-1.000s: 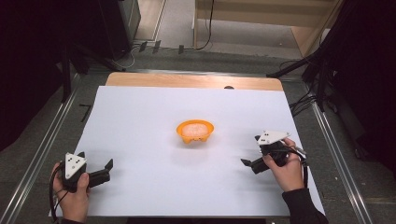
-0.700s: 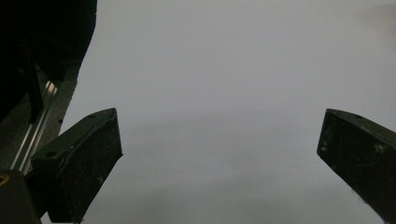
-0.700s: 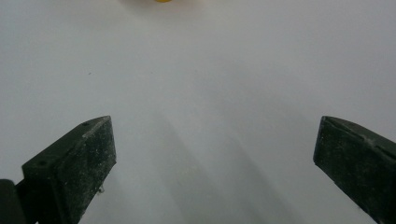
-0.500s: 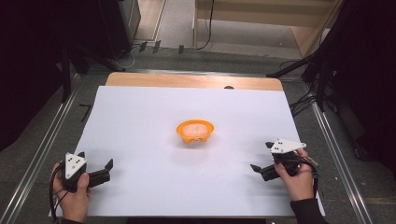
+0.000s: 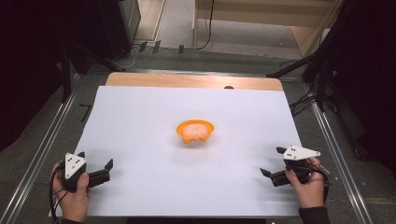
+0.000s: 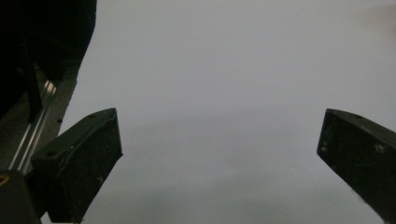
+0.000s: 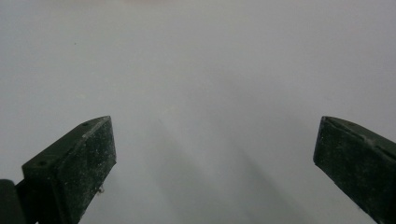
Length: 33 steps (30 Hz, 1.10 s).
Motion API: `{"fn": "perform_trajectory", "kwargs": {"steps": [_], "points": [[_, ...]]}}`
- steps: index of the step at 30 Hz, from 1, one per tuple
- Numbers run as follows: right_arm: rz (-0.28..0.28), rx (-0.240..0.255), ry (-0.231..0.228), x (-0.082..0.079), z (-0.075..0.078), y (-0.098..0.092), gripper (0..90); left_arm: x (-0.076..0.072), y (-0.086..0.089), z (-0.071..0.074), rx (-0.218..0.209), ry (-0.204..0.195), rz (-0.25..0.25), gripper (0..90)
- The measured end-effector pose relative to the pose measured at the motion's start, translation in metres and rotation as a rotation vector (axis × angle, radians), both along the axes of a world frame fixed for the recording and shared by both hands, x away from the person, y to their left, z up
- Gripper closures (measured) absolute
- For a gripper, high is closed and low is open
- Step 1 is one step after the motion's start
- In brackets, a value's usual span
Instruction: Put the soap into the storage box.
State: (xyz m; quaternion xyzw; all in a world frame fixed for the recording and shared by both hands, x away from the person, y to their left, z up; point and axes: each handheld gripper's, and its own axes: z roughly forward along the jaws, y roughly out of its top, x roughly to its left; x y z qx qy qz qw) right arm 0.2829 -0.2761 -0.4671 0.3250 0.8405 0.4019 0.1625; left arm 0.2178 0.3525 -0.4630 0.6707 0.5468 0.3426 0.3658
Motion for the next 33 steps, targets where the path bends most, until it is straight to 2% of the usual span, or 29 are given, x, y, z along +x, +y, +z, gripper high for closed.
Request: {"fn": "perform_trajectory", "kwargs": {"steps": [11, 23, 33], "points": [[-0.048, 0.006, 0.006, -0.013, -0.006, -0.019, 0.0, 0.000, 0.000, 0.000, -0.002, 0.001, -0.001, 0.3], [-0.089, 0.027, -0.016, -0.028, -0.010, -0.038, 0.0, 0.000, 0.001, 0.000, -0.011, 0.001, -0.004, 0.3], [-0.118, 0.071, -0.020, -0.034, -0.016, -0.049, 0.0, 0.000, 0.001, 0.000, -0.012, 0.003, -0.007, 0.3]]}}
